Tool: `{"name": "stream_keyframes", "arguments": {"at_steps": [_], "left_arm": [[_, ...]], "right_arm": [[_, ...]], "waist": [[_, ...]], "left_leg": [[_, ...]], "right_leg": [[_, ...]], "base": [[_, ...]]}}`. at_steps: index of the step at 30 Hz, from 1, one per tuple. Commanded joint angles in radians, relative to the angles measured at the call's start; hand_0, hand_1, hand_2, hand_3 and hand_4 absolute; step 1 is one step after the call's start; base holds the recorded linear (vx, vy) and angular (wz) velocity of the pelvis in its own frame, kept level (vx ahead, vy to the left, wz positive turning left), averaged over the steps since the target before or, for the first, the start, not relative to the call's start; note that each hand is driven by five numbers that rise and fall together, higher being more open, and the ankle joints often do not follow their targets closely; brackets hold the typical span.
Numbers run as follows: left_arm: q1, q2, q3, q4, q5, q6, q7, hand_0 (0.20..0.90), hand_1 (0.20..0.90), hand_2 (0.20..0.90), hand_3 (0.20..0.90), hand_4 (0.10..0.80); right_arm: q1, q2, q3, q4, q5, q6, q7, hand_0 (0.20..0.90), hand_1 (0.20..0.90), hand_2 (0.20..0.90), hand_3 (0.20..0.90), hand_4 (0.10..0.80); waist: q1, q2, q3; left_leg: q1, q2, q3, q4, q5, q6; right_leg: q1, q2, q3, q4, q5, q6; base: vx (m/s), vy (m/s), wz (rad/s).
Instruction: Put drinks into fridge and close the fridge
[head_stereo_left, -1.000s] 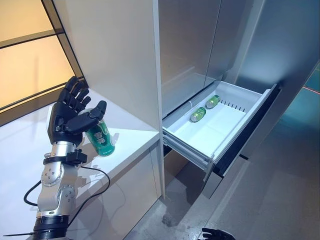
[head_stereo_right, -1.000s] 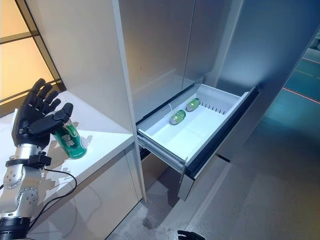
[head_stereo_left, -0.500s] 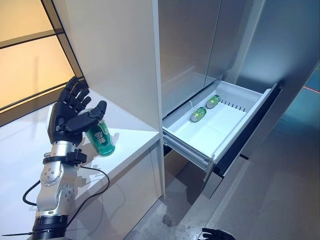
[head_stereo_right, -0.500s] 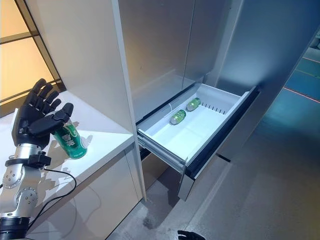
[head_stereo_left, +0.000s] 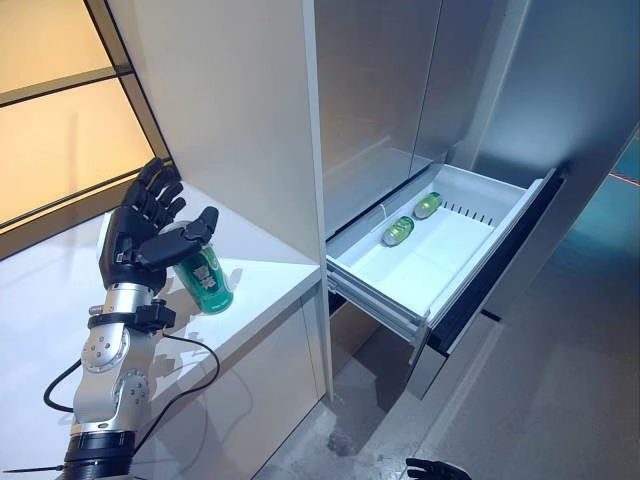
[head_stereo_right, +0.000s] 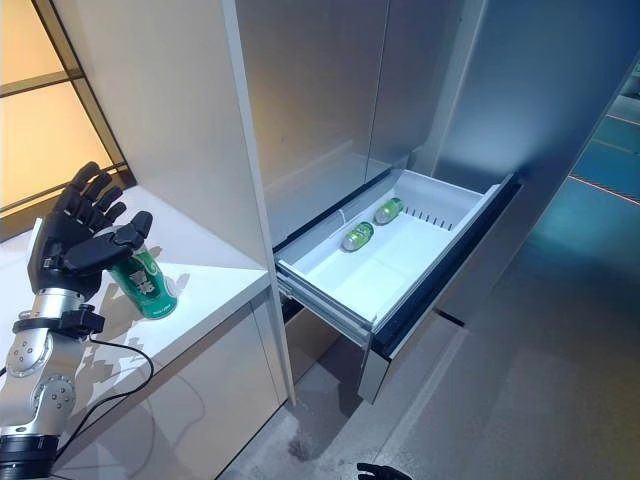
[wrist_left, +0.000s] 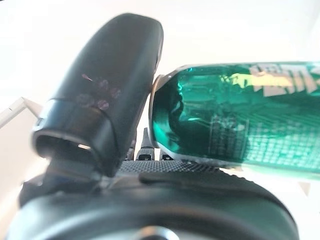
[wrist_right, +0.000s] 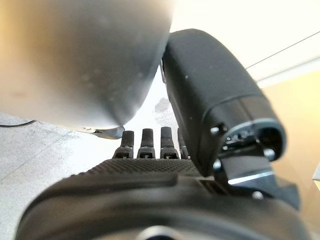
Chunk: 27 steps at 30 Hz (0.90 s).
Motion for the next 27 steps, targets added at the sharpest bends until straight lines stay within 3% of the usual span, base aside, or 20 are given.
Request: {"name": "stream_keyframes", "arguments": {"at_steps": [1,14,27], "left_arm": [[-0.082,0.081,0.001,-0.037,0.045,-0.077,-0.046,0.9,0.9,0.9,0.9,0.8],[-0.097,0.123,-0.012,-0.073,0.192,-0.069,-0.015,0.9,0.9,0.9,0.9,0.8],[-0.089,0.129,-0.013,-0.064,0.206,-0.061,0.008,0.9,0.9,0.9,0.9,0.8]], "right_arm": [[-0.021,-0.019,0.02,0.048,-0.019,-0.004,0.021,0.9,0.9,0.9,0.9,0.8],[-0.025,-0.022,0.019,0.055,-0.004,-0.006,0.024,0.9,0.9,0.9,0.9,0.8],[-0.026,-0.021,0.019,0.055,0.002,-0.007,0.021,0.9,0.9,0.9,0.9,0.8]], "waist": [[-0.001,0.005,-0.005],[-0.002,0.011,-0.001],[0.0,0.012,0.002]], "left_leg": [[-0.002,-0.048,-0.02,0.017,-0.076,0.026],[0.003,-0.049,-0.019,0.018,-0.079,0.027],[0.004,-0.048,-0.02,0.02,-0.078,0.026]], "right_leg": [[-0.002,0.033,-0.041,0.101,-0.126,0.026],[0.005,0.035,-0.039,0.099,-0.127,0.028],[0.006,0.036,-0.04,0.099,-0.128,0.028]], "base": [[0.0,0.0,0.0],[0.0,0.0,0.0],[0.0,0.0,0.0]]}}
